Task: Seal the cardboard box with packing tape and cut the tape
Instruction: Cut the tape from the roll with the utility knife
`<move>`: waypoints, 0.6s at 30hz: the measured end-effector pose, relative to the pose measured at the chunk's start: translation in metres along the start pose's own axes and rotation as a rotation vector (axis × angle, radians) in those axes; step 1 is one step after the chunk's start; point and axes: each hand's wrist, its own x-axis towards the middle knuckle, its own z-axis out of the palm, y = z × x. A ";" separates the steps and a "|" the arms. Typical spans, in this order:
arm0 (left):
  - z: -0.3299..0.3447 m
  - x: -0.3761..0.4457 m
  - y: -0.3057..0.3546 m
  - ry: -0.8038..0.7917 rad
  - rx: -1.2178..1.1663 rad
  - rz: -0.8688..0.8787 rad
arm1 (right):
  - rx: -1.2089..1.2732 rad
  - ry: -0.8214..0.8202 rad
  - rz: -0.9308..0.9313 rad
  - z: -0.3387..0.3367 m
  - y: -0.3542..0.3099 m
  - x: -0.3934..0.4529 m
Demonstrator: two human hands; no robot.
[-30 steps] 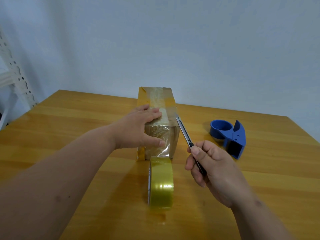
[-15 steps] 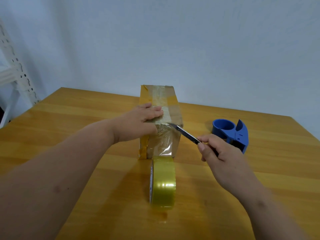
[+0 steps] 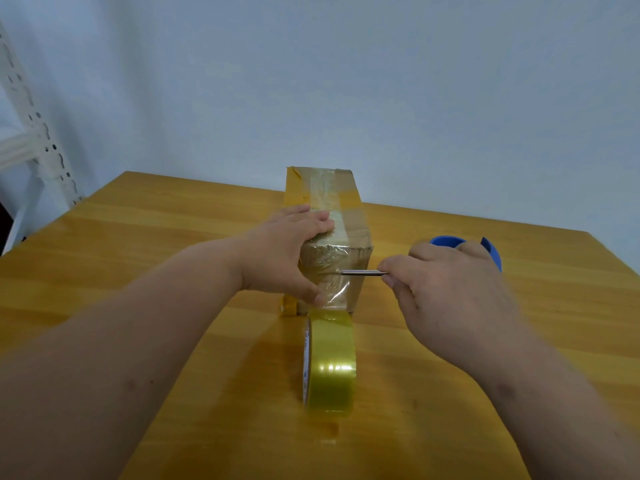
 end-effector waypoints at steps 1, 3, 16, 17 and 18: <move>0.002 0.000 0.001 0.011 0.015 -0.004 | -0.025 0.003 -0.002 -0.002 -0.001 0.002; 0.004 0.000 0.004 0.034 0.027 -0.015 | -0.084 -0.032 -0.007 -0.004 -0.003 0.005; 0.005 -0.001 0.008 0.040 0.042 -0.046 | -0.189 -0.134 -0.107 -0.020 -0.021 0.020; 0.006 -0.001 0.008 0.038 0.042 -0.046 | -0.195 -0.135 -0.120 -0.023 -0.023 0.020; 0.006 0.000 0.008 0.036 0.044 -0.047 | -0.205 -0.140 -0.133 -0.024 -0.023 0.019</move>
